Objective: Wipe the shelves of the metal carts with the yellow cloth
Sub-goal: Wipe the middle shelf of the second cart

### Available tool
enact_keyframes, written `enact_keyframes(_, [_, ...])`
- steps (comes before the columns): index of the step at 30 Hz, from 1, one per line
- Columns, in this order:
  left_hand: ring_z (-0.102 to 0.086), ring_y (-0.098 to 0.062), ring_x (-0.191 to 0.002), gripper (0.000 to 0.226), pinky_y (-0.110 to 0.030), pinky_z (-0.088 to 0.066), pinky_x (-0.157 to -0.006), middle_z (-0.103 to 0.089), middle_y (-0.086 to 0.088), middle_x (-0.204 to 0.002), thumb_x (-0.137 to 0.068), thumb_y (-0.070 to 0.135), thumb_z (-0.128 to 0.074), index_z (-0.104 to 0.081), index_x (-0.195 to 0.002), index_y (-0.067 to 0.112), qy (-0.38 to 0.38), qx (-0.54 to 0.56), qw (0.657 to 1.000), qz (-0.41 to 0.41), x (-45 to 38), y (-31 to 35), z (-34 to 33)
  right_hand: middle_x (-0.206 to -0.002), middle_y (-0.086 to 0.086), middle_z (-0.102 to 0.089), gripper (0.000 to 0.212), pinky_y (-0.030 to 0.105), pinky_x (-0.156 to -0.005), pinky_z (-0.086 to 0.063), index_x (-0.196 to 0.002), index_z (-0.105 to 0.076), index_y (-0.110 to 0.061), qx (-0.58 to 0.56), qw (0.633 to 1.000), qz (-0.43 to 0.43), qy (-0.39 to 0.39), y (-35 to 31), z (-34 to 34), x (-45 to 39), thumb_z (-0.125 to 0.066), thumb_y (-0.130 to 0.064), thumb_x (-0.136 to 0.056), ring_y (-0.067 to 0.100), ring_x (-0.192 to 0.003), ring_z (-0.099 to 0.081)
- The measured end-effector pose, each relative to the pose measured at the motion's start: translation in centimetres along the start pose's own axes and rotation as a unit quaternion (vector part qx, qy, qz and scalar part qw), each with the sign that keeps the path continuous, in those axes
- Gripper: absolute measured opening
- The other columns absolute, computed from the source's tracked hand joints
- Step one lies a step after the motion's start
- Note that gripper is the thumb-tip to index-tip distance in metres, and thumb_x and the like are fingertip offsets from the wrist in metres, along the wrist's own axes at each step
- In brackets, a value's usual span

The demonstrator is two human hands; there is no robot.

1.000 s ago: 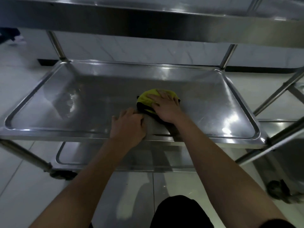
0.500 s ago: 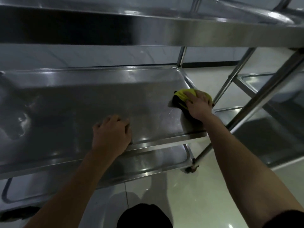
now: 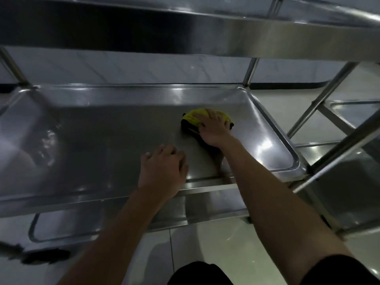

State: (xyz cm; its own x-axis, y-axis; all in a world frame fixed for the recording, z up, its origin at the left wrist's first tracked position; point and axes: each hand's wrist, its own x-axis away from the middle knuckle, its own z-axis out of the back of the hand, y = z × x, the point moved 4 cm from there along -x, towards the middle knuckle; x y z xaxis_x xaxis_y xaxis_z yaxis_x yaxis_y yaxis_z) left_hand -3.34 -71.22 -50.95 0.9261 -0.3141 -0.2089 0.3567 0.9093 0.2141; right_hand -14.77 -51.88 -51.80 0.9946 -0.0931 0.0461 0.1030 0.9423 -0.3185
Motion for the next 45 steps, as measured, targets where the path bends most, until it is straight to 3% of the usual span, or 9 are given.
enact_keyframes(3, [-0.049, -0.018, -0.123, 0.035, -0.041, -0.038, -0.096, -0.054, 0.011, -0.131, -0.095, 0.049, -0.045, -0.059, -0.125, 0.037, -0.006, -0.004, 1.0, -0.003, 0.0, -0.7, 0.0, -0.166, -0.003, 0.0, 0.052, 0.061, -0.118, 0.004, -0.149, -0.022, -0.052, -0.013, 0.997, 0.059, -0.038, -5.1, -1.9, -0.8, -0.029, -0.035, -0.1, 0.03, -0.152, 0.003])
enact_keyframes(6, [-0.044, -0.017, -0.131, 0.045, -0.043, -0.034, -0.105, -0.049, 0.012, -0.142, -0.096, 0.05, -0.044, -0.052, -0.138, 0.04, -0.016, 0.019, 1.0, -0.003, 0.2, -1.3, -0.1, -0.166, -0.005, -0.001, 0.051, 0.058, -0.118, 0.007, -0.148, -0.024, -0.052, -0.025, 0.99, 0.119, -0.078, -9.5, -3.3, -1.4, -0.03, -0.034, -0.101, 0.024, -0.152, 0.005])
enact_keyframes(11, [-0.043, -0.018, -0.134, 0.047, -0.045, -0.031, -0.108, -0.046, 0.012, -0.147, -0.094, 0.051, -0.048, -0.051, -0.14, 0.041, -0.013, 0.028, 0.999, 0.017, 0.5, -2.9, 0.1, -0.166, -0.004, -0.005, 0.049, 0.052, -0.118, 0.004, -0.149, -0.024, -0.052, -0.004, 0.984, 0.157, -0.086, -11.8, -4.1, -1.8, -0.031, -0.038, -0.102, 0.021, -0.152, 0.0])
enact_keyframes(14, [-0.044, -0.017, -0.132, 0.046, -0.043, -0.032, -0.105, -0.047, 0.013, -0.144, -0.094, 0.052, -0.047, -0.052, -0.138, 0.042, -0.023, 0.025, 0.999, 0.026, 0.4, -3.1, 0.1, -0.166, -0.005, -0.006, 0.049, 0.052, -0.12, 0.0, -0.149, -0.024, -0.052, 0.004, 0.987, 0.144, -0.074, -10.3, -3.5, -1.6, -0.031, -0.041, -0.102, 0.021, -0.152, -0.002])
enact_keyframes(18, [-0.051, -0.019, -0.124, 0.037, -0.042, -0.036, -0.102, -0.052, 0.011, -0.135, -0.093, 0.051, -0.048, -0.06, -0.126, 0.04, -0.016, 0.023, 0.999, 0.025, 0.4, -2.9, 0.1, -0.166, -0.003, -0.008, 0.048, 0.054, -0.12, -0.007, -0.148, -0.025, -0.052, 0.016, 0.997, 0.064, -0.031, -3.8, -1.6, -0.9, -0.032, -0.044, -0.102, 0.025, -0.152, -0.008])
enact_keyframes(24, [-0.055, -0.022, -0.121, 0.035, -0.046, -0.037, -0.104, -0.051, 0.011, -0.138, -0.095, 0.052, -0.047, -0.058, -0.127, 0.042, -0.019, 0.017, 0.999, 0.024, 0.4, -2.9, 0.0, -0.165, 0.0, -0.011, 0.048, 0.054, -0.12, -0.007, -0.148, -0.026, -0.051, 0.031, 0.999, -0.044, 0.009, 7.2, 1.6, 2.7, -0.035, -0.046, -0.101, 0.032, -0.15, -0.014])
enact_keyframes(29, [-0.05, -0.02, -0.129, 0.036, -0.048, -0.034, -0.108, -0.048, 0.009, -0.142, -0.097, 0.048, -0.046, -0.057, -0.13, 0.041, -0.033, 0.021, 0.999, 0.023, 0.1, -2.4, 0.0, -0.162, 0.007, -0.019, 0.048, 0.056, -0.118, -0.015, -0.149, -0.031, -0.044, 0.057, 0.993, -0.091, 0.041, 12.6, 4.1, 7.4, -0.038, -0.041, -0.102, 0.035, -0.147, -0.021])
enact_keyframes(35, [-0.043, -0.02, -0.133, 0.04, -0.05, -0.034, -0.107, -0.047, 0.004, -0.143, -0.099, 0.044, -0.041, -0.054, -0.136, 0.035, -0.046, 0.013, 0.999, 0.006, 0.1, -2.0, 0.0, -0.163, 0.006, -0.016, 0.046, 0.055, -0.12, -0.011, -0.15, -0.03, -0.044, 0.048, 0.993, -0.101, 0.038, 11.8, 3.8, 13.3, -0.036, -0.04, -0.104, 0.033, -0.149, -0.015])
enact_keyframes(45, [-0.045, -0.02, -0.132, 0.039, -0.048, -0.035, -0.104, -0.052, 0.003, -0.14, -0.097, 0.046, -0.042, -0.061, -0.13, 0.035, -0.054, 0.03, 0.998, 0.0, -0.1, -1.7, 0.5, -0.16, 0.003, -0.027, 0.044, 0.051, -0.119, -0.016, -0.145, -0.04, -0.045, 0.041, 0.996, -0.05, 0.065, 5.3, 2.0, 18.0, -0.041, -0.042, -0.101, 0.031, -0.144, -0.027])
